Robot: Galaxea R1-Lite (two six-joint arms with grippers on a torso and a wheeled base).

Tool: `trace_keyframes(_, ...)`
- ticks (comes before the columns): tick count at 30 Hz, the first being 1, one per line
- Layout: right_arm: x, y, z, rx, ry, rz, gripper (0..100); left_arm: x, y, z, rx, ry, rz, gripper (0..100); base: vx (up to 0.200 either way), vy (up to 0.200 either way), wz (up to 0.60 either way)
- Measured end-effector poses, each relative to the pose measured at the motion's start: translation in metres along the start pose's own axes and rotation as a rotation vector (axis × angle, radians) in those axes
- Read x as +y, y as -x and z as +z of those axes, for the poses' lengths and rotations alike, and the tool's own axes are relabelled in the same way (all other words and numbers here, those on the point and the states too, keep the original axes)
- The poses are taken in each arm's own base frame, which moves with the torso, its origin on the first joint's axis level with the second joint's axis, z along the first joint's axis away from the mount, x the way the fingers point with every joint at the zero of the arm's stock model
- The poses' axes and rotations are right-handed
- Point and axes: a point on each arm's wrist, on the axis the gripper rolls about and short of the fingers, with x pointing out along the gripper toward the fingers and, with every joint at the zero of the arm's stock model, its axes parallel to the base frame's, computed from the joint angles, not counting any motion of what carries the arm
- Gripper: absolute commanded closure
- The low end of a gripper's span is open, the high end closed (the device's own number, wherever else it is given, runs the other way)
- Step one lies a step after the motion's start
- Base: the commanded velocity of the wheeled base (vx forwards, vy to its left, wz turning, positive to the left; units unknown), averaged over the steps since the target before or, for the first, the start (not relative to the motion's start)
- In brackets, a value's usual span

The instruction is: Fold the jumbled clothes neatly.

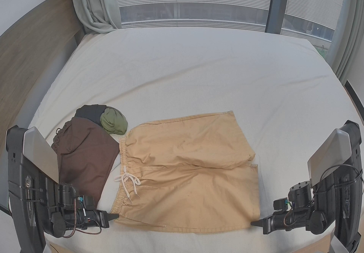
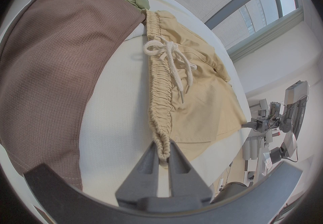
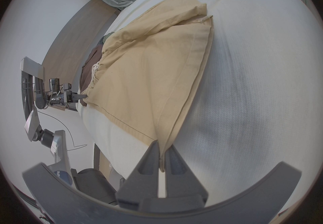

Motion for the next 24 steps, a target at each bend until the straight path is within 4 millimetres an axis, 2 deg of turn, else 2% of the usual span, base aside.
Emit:
trace_keyframes(7, 0.0, 0.002, 0.001, 0.001, 0.014, -0.002, 100, 0.002, 0.0, 0.001, -0.008, -0.002, 0.0, 100, 0.0, 0.0, 0.0)
trace_keyframes(15, 0.007, 0.01, 0.013, -0.08, 0.052, 0.031, 100, 0.0, -0.008, 0.014, -0.06, 0.001, -0.025, 100, 0.0, 0.0, 0.0)
trace_keyframes(24, 0.015, 0.022, 0.026, -0.155, 0.081, 0.061, 100, -0.019, -0.005, 0.029, -0.116, 0.077, -0.073, 100, 0.0, 0.0, 0.0)
